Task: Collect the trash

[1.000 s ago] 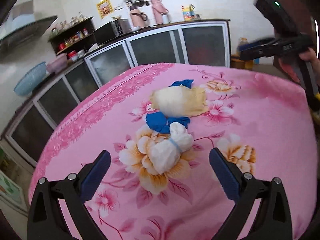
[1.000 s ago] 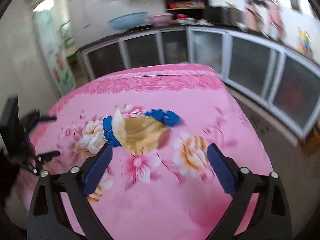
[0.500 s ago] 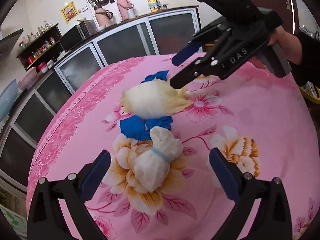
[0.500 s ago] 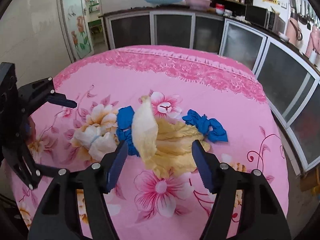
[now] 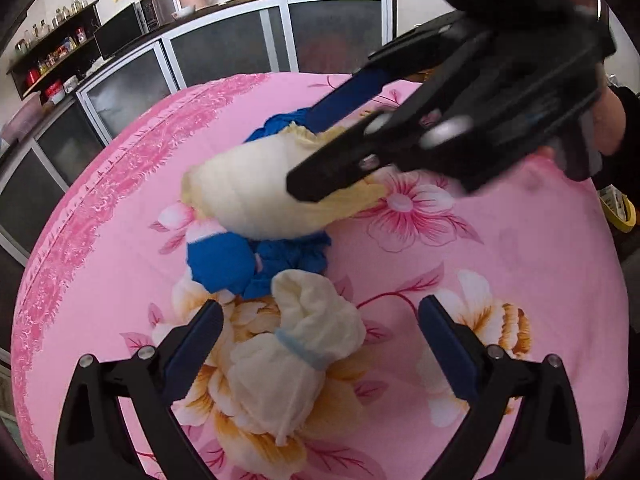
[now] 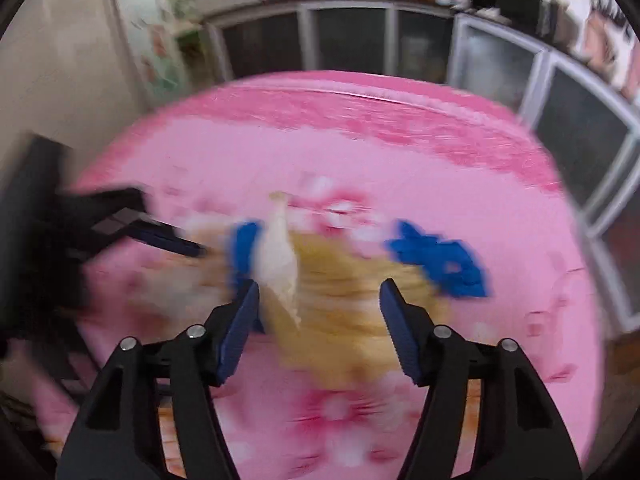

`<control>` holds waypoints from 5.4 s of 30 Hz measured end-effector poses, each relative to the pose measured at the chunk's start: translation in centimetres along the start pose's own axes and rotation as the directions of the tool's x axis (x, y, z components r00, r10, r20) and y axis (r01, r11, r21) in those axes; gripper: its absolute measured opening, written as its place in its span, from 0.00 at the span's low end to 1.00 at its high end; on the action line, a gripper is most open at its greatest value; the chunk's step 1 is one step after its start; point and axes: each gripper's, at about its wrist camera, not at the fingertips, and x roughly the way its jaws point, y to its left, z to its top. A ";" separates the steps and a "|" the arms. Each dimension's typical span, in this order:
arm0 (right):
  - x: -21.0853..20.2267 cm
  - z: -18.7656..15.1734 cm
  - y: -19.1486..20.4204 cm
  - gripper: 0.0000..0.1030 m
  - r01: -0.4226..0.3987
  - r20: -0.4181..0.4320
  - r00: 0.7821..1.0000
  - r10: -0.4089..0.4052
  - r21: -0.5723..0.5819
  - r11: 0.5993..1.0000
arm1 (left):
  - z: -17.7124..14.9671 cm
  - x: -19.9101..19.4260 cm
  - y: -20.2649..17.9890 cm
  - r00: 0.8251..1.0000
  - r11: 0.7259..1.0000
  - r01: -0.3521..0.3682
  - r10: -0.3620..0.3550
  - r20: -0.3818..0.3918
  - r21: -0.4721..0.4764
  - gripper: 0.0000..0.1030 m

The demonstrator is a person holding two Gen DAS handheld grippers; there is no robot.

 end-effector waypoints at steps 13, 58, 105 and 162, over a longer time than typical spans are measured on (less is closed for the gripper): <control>1.3 0.2 -0.4 0.06 -0.038 -0.061 0.997 0.041 0.045 0.998 | 0.0 0.3 1.8 0.999 0.992 0.054 -0.054 0.001 -0.116 0.29; -42.6 -27.1 -1.9 0.04 0.328 0.197 0.857 -0.476 0.503 0.800 | 8.5 -11.3 -21.1 0.908 0.952 0.273 -0.304 0.289 0.142 0.29; -45.3 -53.3 -8.2 0.05 0.333 -0.020 0.829 -0.559 0.820 0.465 | 21.5 4.1 -52.1 0.830 0.834 0.493 -0.537 0.154 0.250 0.32; -17.5 -13.5 -3.9 0.71 0.170 0.244 0.935 -0.256 0.325 0.930 | 0.5 -6.6 -1.8 0.922 0.918 -0.230 0.312 0.231 -0.324 0.92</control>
